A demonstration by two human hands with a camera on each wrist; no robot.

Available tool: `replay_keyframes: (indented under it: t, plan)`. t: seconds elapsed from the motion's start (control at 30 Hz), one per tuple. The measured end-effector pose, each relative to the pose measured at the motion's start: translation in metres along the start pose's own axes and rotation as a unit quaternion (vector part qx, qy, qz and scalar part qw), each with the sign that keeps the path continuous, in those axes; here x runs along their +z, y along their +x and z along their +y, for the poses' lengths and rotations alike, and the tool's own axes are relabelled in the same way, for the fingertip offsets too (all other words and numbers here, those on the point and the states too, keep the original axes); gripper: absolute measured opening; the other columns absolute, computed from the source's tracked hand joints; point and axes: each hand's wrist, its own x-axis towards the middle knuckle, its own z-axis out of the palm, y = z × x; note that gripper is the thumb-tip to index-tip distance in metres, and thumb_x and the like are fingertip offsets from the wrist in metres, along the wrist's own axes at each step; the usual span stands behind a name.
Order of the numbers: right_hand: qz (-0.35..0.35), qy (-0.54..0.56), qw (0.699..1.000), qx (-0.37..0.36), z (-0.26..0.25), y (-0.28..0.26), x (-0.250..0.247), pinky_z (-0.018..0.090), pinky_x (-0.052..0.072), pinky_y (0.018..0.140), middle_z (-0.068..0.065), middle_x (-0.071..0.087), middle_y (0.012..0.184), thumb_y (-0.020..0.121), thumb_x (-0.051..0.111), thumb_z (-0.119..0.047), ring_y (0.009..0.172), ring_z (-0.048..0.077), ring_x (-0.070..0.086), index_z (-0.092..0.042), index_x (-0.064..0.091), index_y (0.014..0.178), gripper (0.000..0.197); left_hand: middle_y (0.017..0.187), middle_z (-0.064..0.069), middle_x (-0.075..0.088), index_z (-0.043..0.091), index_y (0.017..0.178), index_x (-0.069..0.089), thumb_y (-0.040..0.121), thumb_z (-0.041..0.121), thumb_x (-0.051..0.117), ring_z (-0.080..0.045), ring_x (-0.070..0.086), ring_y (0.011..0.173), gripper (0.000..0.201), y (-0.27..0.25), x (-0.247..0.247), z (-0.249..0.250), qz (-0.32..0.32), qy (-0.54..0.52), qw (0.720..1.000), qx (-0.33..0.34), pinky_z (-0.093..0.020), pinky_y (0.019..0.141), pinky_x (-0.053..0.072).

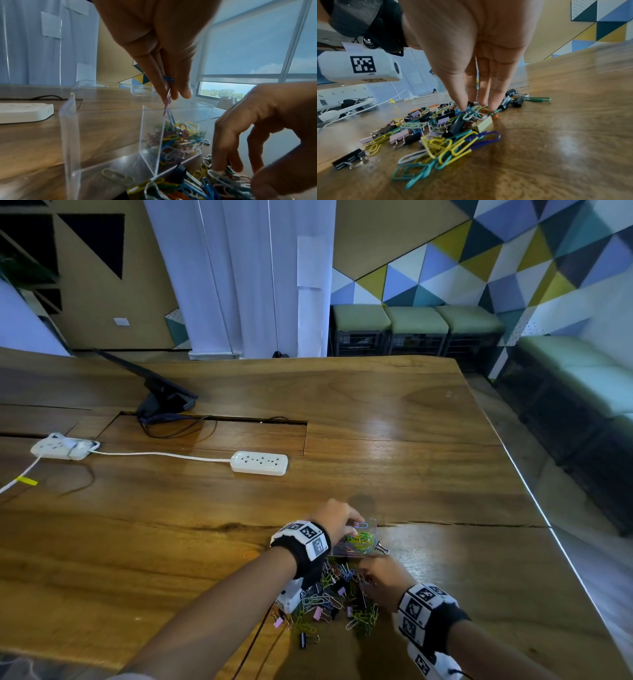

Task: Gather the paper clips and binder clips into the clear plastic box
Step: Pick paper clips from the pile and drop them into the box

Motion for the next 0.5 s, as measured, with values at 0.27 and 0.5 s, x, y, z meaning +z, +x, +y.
replay_keyframes:
  t: [0.27, 0.5]
  plan:
    - [-0.035, -0.019, 0.999, 0.030, -0.010, 0.004, 0.006, 0.033, 0.042, 0.104, 0.001, 0.043, 0.136, 0.077, 0.068, -0.042, 0.121, 0.019, 0.047, -0.017, 0.043, 0.133, 0.066, 0.116, -0.008, 0.067, 0.009, 0.115, 0.065, 0.087, -0.009, 0.051, -0.020, 0.062, 0.108, 0.036, -0.010, 0.011, -0.009, 0.023, -0.010, 0.999, 0.039, -0.022, 0.092, 0.047]
    - [-0.020, 0.009, 0.996, 0.086, -0.021, 0.008, 0.006, 0.031, 0.043, 0.102, 0.002, 0.042, 0.136, 0.079, 0.068, -0.036, 0.121, 0.019, 0.047, -0.017, 0.046, 0.130, 0.059, 0.112, -0.002, 0.069, 0.014, 0.115, 0.064, 0.089, -0.011, 0.042, -0.013, 0.063, 0.106, 0.042, -0.016, 0.017, -0.015, 0.038, -0.055, 0.997, 0.040, -0.025, 0.095, 0.049]
